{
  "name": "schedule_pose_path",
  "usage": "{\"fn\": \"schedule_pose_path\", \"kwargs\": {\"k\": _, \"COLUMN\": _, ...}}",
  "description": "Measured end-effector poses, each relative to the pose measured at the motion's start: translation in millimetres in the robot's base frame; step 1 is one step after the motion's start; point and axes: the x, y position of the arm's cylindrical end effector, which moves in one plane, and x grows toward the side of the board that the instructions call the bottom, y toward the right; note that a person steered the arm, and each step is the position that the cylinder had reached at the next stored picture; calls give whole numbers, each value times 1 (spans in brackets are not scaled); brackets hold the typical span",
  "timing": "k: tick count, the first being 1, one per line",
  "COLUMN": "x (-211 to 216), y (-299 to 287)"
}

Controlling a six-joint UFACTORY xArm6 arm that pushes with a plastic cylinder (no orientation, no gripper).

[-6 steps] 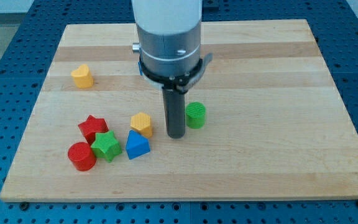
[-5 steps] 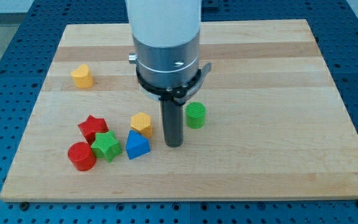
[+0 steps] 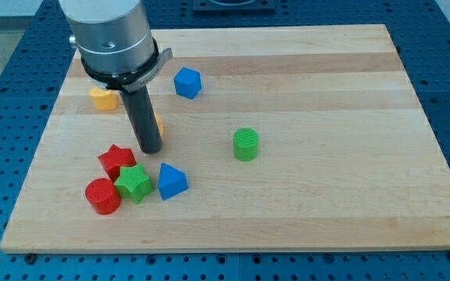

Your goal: Push the yellow hexagon below the yellow heart

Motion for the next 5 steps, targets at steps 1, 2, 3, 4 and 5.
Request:
{"fn": "schedule_pose_path", "kwargs": {"k": 1, "x": -12, "y": 11}}
{"fn": "schedule_pose_path", "kwargs": {"k": 2, "x": -29, "y": 33}}
{"fn": "schedule_pose_path", "kwargs": {"k": 3, "x": -42, "y": 40}}
{"fn": "schedule_pose_path", "kwargs": {"k": 4, "x": -39, "y": 19}}
{"fn": "schedule_pose_path", "kwargs": {"k": 5, "x": -24, "y": -6}}
